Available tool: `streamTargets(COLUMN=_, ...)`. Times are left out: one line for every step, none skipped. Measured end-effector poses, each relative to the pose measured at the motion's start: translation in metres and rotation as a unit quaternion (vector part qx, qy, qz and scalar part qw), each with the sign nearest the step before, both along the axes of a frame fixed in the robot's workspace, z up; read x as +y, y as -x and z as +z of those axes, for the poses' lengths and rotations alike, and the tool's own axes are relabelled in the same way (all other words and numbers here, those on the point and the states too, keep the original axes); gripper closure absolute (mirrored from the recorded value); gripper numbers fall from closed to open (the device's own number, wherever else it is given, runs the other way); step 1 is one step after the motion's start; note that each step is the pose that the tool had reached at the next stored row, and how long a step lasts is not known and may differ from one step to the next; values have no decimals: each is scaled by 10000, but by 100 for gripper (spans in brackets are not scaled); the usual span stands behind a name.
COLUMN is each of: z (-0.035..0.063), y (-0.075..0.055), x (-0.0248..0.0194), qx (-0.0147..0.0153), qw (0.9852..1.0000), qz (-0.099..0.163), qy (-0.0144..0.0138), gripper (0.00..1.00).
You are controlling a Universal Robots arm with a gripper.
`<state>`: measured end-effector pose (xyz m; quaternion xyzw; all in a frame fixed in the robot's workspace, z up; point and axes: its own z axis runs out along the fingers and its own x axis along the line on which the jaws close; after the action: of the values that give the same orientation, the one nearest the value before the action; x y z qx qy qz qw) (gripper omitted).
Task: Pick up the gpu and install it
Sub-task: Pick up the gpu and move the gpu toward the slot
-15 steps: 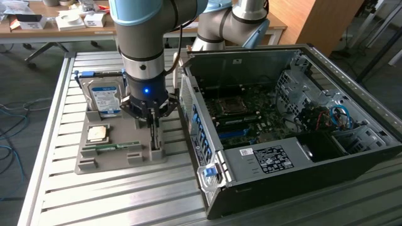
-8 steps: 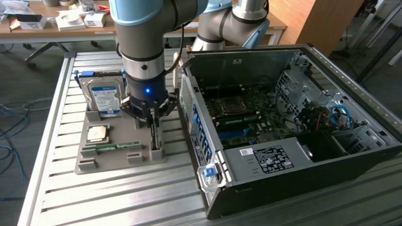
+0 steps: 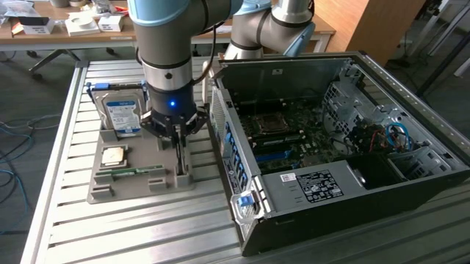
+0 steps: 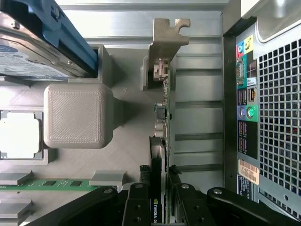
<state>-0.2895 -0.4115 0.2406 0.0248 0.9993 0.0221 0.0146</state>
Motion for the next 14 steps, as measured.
streamTargets(z=22, y=0, x=0, qx=0, qw=10000, qz=1, qy=0, gripper=74)
streamTargets(z=44, y=0, x=0, qx=0, qw=10000, qz=1, qy=-1, gripper=74)
streamTargets(z=67, y=0, x=0, qx=1, qw=10000, qz=2, qy=0, gripper=74)
streamTargets(z=93, y=0, x=0, qx=0, qw=10000, qz=2, qy=-1, gripper=74)
streamTargets(z=117, y=0, x=0, qx=1, qw=10000, qz=3, qy=-1, gripper=74)
streamTargets(z=143, y=0, x=0, qx=1, qw=10000, qz=3, qy=-1, gripper=74)
streamTargets(z=168, y=0, x=0, qx=0, qw=10000, qz=3, qy=-1, gripper=74)
streamTargets(z=195, y=0, x=0, qx=0, qw=10000, qz=4, qy=-1, gripper=74)
streamTargets(z=225, y=0, x=0, qx=0, qw=10000, qz=4, qy=-1, gripper=74)
streamTargets(z=256, y=0, x=0, qx=0, qw=10000, qz=4, qy=-1, gripper=74)
streamTargets(z=291, y=0, x=0, qx=1, qw=10000, qz=5, qy=-1, gripper=74)
streamTargets(z=329, y=0, x=0, qx=0, qw=10000, qz=5, qy=-2, gripper=74)
streamTargets(z=365, y=0, x=0, qx=0, qw=10000, qz=5, qy=-2, gripper=74)
streamTargets(z=402, y=0, x=0, qx=0, qw=10000, qz=6, qy=-1, gripper=74)
